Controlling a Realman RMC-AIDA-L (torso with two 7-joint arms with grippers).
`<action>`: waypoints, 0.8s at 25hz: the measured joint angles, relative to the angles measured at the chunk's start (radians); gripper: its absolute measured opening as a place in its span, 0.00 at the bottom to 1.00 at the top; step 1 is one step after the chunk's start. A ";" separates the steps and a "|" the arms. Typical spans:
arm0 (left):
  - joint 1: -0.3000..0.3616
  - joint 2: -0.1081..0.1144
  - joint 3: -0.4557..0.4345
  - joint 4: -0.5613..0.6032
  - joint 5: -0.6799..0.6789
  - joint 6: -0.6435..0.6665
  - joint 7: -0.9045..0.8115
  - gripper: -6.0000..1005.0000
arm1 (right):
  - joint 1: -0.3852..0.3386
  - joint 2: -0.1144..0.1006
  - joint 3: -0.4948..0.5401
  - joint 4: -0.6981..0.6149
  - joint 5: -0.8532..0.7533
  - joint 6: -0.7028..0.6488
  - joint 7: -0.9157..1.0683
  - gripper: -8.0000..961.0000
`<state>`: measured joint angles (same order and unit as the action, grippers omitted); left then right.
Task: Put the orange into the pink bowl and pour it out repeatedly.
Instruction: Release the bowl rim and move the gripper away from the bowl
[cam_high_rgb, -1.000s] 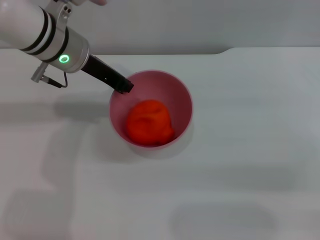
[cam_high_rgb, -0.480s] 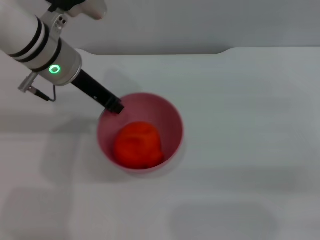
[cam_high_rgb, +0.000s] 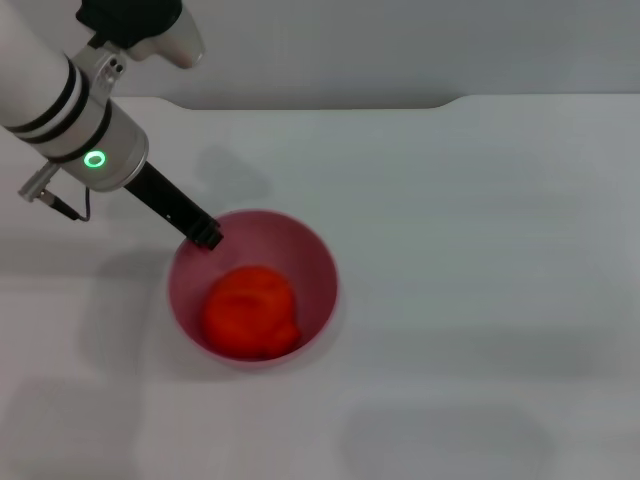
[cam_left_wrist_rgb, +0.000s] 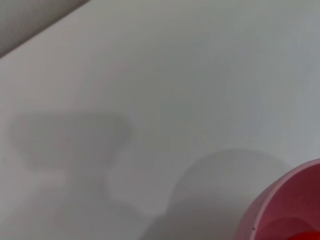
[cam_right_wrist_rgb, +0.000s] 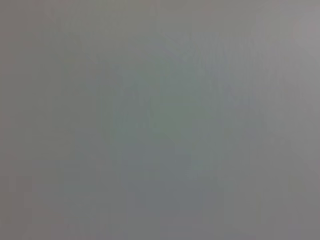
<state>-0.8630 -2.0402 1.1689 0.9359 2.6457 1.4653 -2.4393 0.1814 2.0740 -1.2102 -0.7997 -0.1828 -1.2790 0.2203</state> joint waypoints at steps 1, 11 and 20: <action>0.001 0.000 0.000 0.000 0.001 0.000 0.000 0.05 | 0.002 0.000 0.000 0.003 -0.001 0.000 0.002 0.67; 0.024 0.001 0.028 -0.012 0.017 -0.007 0.000 0.05 | 0.020 -0.002 -0.011 0.020 -0.001 -0.002 0.003 0.67; 0.031 -0.001 0.063 -0.031 0.024 -0.015 0.000 0.05 | 0.030 -0.002 -0.013 0.036 -0.003 -0.004 0.004 0.67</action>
<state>-0.8318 -2.0413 1.2314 0.9051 2.6695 1.4499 -2.4394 0.2110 2.0723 -1.2228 -0.7640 -0.1858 -1.2831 0.2242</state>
